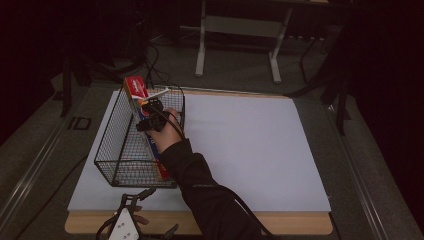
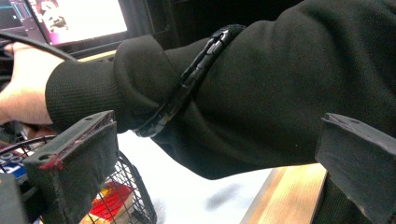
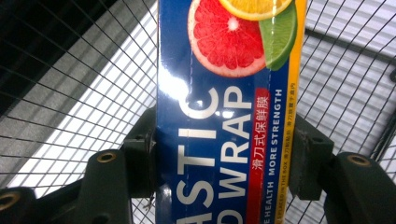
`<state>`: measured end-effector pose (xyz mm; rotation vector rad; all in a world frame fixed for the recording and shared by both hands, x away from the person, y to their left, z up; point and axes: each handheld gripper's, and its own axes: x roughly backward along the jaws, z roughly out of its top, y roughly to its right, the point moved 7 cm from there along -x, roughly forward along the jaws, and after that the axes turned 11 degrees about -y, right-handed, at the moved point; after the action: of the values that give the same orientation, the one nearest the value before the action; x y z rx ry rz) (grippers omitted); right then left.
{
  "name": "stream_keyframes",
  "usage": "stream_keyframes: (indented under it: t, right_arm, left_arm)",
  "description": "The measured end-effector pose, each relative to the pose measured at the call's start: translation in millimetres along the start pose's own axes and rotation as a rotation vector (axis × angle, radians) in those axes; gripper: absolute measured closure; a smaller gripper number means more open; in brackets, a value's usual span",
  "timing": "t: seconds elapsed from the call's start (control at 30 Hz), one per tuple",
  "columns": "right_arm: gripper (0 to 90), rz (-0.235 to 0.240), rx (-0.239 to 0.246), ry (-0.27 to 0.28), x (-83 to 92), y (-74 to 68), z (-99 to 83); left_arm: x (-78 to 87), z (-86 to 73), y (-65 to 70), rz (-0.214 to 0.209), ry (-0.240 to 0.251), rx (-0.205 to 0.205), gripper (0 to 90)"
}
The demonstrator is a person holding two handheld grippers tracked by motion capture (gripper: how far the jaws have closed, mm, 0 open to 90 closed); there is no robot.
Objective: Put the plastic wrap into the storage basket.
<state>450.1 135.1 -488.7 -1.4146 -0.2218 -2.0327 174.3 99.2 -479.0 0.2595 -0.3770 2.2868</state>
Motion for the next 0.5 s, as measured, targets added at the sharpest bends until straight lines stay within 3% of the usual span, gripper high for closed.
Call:
stream_keyframes:
  t: [0.2, 0.3, 0.5]
  right_arm:
    - [39.0, -0.023, -0.023, -0.012, -6.7, 3.7, -0.9]
    - [38.8, -0.054, 0.0, -0.043, -13.3, 3.3, -3.3]
    - [37.9, -0.026, -0.016, -0.067, -25.6, 6.4, -6.0]
  left_arm:
    - [0.1, -0.1, -0.4, -0.001, 0.0, 0.001, 0.1]
    - [0.0, -0.2, -0.3, 0.0, -0.001, 0.0, 0.1]
    - [0.0, -0.2, -0.4, -0.001, -0.001, 0.001, 0.1]
